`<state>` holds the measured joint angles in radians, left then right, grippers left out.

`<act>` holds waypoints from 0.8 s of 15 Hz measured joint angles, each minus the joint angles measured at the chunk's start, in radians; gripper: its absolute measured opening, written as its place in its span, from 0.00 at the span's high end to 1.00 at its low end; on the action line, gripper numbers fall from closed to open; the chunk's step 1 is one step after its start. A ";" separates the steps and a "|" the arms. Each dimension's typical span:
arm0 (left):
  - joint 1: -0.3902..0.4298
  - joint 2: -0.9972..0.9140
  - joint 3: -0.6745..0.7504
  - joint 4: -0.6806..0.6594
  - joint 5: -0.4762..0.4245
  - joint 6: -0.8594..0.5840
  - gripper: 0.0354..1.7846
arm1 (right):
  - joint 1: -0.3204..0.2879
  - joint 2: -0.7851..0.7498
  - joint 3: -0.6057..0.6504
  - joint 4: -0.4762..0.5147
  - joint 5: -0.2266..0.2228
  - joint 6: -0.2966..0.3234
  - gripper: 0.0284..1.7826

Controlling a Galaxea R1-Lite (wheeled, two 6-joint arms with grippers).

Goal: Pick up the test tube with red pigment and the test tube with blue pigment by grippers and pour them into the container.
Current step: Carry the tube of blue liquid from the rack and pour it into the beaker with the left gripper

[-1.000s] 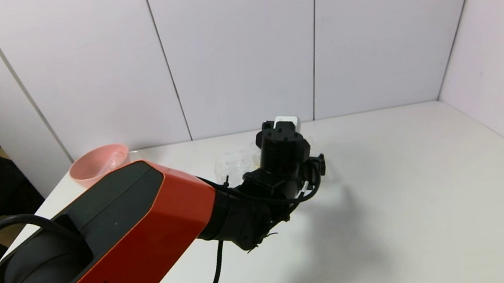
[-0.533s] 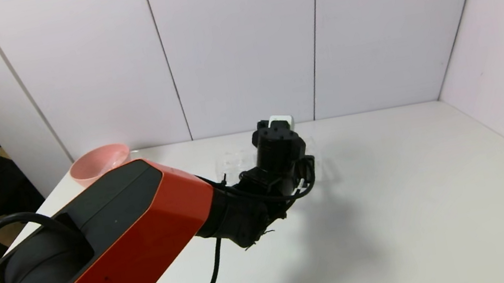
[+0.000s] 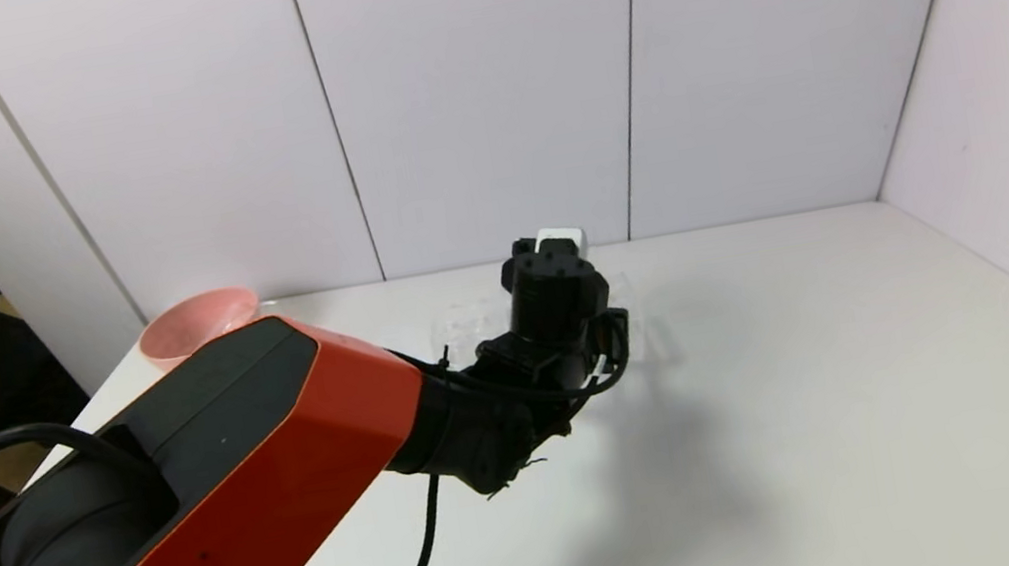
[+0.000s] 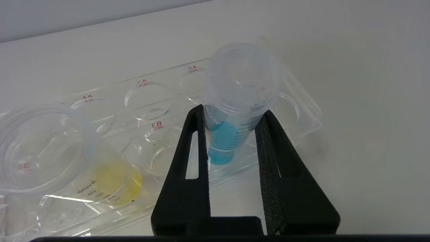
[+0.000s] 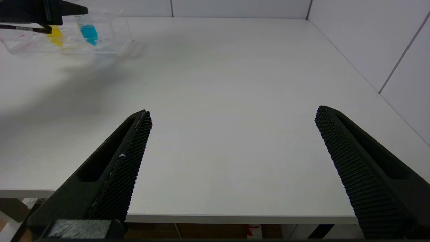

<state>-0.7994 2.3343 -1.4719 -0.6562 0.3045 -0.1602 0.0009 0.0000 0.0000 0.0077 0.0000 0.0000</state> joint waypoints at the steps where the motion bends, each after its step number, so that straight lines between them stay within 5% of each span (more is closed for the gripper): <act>1: 0.001 -0.002 0.001 0.000 0.000 0.000 0.77 | 0.000 0.000 0.000 0.000 0.000 0.000 0.00; 12: 0.015 -0.067 0.006 0.000 0.001 0.024 0.77 | 0.000 0.000 0.000 0.000 0.000 0.000 0.00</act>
<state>-0.7840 2.2672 -1.4664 -0.6562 0.3057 -0.1366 0.0013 0.0000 0.0000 0.0077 0.0000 0.0000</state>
